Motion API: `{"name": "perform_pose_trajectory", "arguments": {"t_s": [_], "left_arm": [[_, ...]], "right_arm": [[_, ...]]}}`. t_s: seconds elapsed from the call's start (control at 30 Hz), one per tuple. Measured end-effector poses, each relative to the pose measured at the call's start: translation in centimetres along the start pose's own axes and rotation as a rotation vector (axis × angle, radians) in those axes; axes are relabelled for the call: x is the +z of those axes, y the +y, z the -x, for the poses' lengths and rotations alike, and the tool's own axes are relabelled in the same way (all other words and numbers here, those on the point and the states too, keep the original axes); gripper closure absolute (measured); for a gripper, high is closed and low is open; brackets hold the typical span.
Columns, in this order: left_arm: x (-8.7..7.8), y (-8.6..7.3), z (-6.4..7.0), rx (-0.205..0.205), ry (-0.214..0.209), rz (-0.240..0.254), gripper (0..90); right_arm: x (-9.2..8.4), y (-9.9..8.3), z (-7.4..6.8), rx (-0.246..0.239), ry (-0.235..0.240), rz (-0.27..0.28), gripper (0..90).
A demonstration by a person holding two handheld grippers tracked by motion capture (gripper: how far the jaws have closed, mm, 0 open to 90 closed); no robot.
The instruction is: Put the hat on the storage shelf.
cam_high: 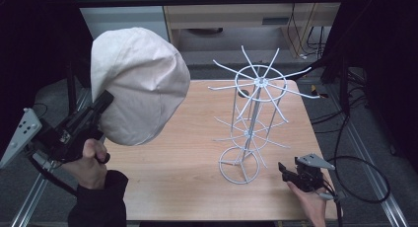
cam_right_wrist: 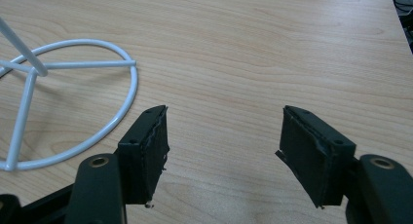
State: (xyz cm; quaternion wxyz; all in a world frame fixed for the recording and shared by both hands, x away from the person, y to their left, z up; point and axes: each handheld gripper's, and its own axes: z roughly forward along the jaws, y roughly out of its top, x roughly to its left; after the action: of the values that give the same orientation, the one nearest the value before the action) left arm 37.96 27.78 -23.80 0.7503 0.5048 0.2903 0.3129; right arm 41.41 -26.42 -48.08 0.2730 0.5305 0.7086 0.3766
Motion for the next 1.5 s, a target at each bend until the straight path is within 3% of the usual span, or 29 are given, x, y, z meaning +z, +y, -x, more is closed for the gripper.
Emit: {"name": "perform_pose_trajectory", "arguments": {"t_s": [0.4,0.9,0.93,1.5], "left_arm": [[-1.1,1.5,1.6,0.01,-0.061,0.065,88.4],[-0.7,2.2,3.2,0.013,-0.138,0.114,88.4],[-0.7,2.3,3.4,-0.001,-0.149,0.107,88.4],[1.7,2.2,5.9,-0.006,-0.228,0.094,88.4]], "right_arm": [[-0.1,0.0,0.0,0.008,-0.001,0.0,34.7],[-0.2,0.0,0.0,0.005,-0.003,0.004,34.7],[-0.2,0.0,0.0,0.005,-0.002,0.003,34.7],[-0.1,0.0,0.1,0.007,0.001,0.003,34.7]]}}
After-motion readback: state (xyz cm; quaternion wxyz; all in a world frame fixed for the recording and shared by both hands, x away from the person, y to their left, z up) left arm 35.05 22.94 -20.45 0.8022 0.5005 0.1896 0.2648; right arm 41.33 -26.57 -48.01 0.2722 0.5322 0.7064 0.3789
